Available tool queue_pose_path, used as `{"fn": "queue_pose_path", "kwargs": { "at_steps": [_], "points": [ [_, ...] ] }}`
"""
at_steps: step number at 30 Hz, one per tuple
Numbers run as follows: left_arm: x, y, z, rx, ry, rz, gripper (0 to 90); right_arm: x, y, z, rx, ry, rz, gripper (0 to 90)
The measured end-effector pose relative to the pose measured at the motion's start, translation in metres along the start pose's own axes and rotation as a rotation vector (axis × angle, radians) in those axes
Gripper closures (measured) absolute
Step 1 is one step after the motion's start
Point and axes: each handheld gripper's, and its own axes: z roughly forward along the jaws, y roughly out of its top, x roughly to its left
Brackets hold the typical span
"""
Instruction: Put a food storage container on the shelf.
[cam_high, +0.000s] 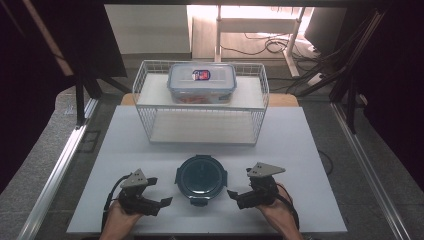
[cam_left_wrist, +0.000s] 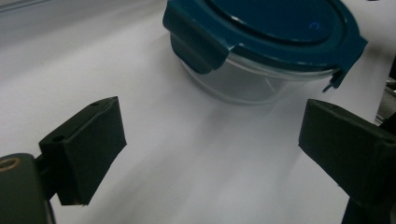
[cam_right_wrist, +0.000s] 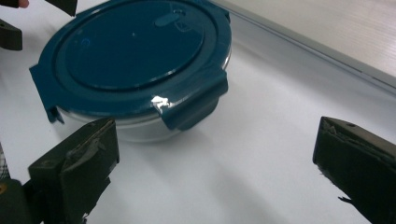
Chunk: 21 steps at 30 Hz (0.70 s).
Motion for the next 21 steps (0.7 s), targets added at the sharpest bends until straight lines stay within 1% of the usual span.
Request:
{"fn": "queue_pose_path", "kwargs": {
  "at_steps": [3,5,7,10,11,14,16,18,21],
  "points": [
    [0.002,0.007,0.003,0.008,-0.017,-0.004,5.3,0.000,0.006,0.003,0.011,-0.009,0.012,0.4],
    [0.004,0.013,0.006,0.003,-0.029,-0.013,4.3,0.000,0.010,0.004,0.010,0.005,0.029,0.3],
    [0.006,0.021,0.008,-0.010,-0.051,-0.022,3.7,0.001,0.014,0.007,0.011,0.030,0.059,0.1],
    [0.010,0.032,0.013,-0.015,-0.101,-0.045,3.3,0.003,0.020,0.011,0.028,0.069,0.080,0.2],
    [0.012,0.035,0.015,-0.010,-0.112,-0.045,3.4,0.004,0.022,0.013,0.037,0.077,0.083,0.6],
    [0.015,0.046,0.026,0.026,-0.152,-0.056,3.4,0.006,0.028,0.019,0.061,0.101,0.087,2.7],
    [0.017,0.050,0.035,0.059,-0.177,-0.064,3.2,0.003,0.031,0.023,0.070,0.133,0.112,3.8],
    [0.019,0.053,0.043,0.080,-0.189,-0.073,3.3,0.001,0.033,0.028,0.084,0.168,0.139,4.5],
    [0.024,0.053,0.052,0.112,-0.215,-0.090,3.9,-0.002,0.033,0.039,0.121,0.197,0.165,4.8]
  ]
}}
